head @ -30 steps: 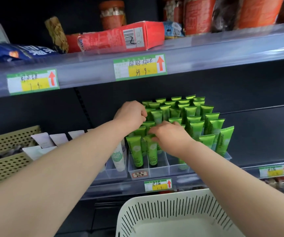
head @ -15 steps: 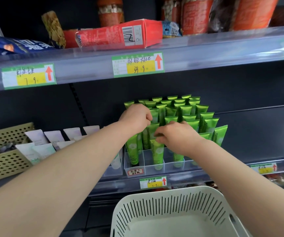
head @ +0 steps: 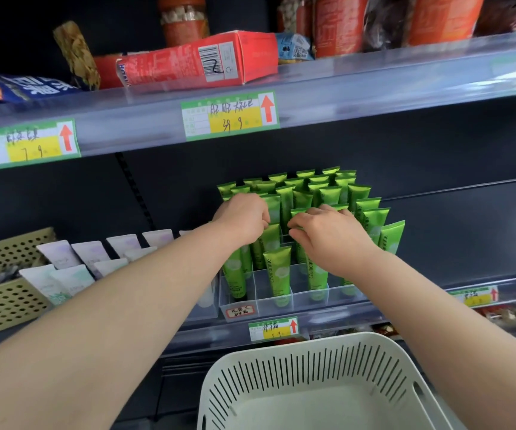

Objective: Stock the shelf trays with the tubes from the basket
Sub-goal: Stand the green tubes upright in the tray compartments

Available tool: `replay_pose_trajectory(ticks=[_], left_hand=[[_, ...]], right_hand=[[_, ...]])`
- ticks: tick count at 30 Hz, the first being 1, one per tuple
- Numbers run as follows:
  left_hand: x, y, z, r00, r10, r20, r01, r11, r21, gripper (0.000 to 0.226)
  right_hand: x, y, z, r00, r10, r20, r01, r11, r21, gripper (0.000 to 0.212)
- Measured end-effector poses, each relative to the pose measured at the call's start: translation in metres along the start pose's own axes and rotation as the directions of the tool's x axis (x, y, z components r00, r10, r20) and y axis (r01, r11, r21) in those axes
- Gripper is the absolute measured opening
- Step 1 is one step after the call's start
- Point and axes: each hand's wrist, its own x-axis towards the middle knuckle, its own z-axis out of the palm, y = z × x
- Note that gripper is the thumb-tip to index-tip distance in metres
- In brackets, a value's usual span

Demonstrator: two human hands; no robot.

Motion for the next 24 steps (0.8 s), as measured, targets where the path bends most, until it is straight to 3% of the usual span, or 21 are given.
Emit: replay_pose_trajectory(ticks=[3,6,12,17,24], left_hand=[[0.003,-0.002,-0.007,0.998,-0.025,-0.066,0.02,0.996,-0.088,0.015],[0.008,-0.005,-0.012,0.991,-0.051,-0.126,0.045,0.998,-0.044,0.016],[0.023,-0.008,0.001,0.986,-0.169,-0.003,0.169,0.985,0.022,0.026],[0.035,0.001,0.005,0.987,-0.13,-0.092,0.132,0.991,0.011,0.023],[0.034,0.004,0.009,0.992,-0.107,-0.063,0.102,0.992,-0.081,0.017]], right_hand=[[0.003,-0.003,0.001,1.0,-0.012,-0.012,0.012,1.0,0.004,0.031],[0.006,-0.005,0.003,0.999,-0.019,-0.031,0.019,1.0,0.004,0.031],[0.006,-0.002,0.006,0.995,-0.023,-0.102,0.024,1.0,0.007,0.031],[0.005,0.006,0.009,0.995,-0.012,-0.101,0.012,1.0,-0.002,0.033],[0.006,0.007,0.009,0.995,-0.013,-0.101,0.015,1.0,0.013,0.033]])
